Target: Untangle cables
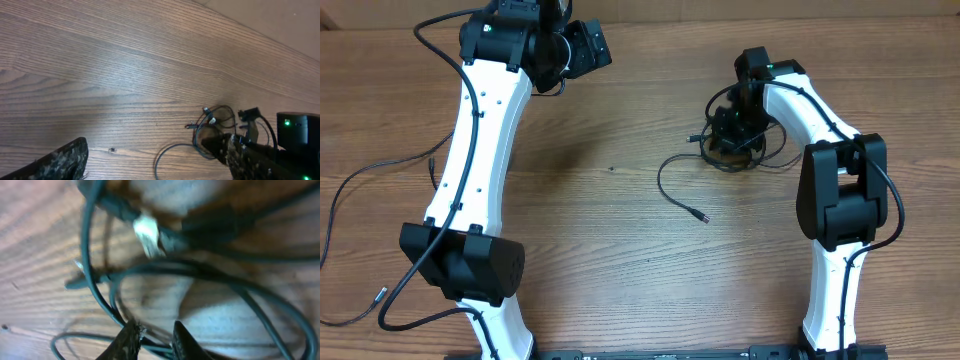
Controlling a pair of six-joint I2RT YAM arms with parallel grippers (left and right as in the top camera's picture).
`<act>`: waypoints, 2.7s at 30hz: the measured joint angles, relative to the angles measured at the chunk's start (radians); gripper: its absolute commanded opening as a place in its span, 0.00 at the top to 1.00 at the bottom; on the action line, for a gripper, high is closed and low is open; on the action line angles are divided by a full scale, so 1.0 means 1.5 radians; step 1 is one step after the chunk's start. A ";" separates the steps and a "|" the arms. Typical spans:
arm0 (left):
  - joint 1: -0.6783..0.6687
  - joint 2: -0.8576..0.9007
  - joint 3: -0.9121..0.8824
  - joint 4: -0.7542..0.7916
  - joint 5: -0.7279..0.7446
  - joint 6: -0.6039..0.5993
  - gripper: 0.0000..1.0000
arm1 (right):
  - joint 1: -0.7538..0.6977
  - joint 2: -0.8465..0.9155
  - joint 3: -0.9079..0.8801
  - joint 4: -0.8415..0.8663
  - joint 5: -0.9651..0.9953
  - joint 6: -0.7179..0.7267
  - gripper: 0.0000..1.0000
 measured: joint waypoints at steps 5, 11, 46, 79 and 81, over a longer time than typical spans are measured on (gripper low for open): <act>0.000 0.000 0.000 0.000 0.003 0.000 0.10 | -0.004 0.000 0.074 -0.097 0.064 -0.018 0.76; -0.005 0.000 0.000 0.000 0.006 0.000 0.09 | -0.061 -0.013 0.207 -0.182 0.140 0.033 0.57; -0.025 0.011 0.000 0.155 0.148 0.089 0.11 | -0.175 -0.194 0.079 -0.093 -0.259 -0.211 0.96; -0.032 0.127 -0.001 0.026 0.537 0.563 0.13 | -0.077 -0.380 0.262 -0.076 -0.516 -0.066 0.96; -0.032 0.144 -0.003 0.019 0.537 0.563 0.13 | -0.077 -0.380 0.262 -0.076 -0.520 -0.067 0.96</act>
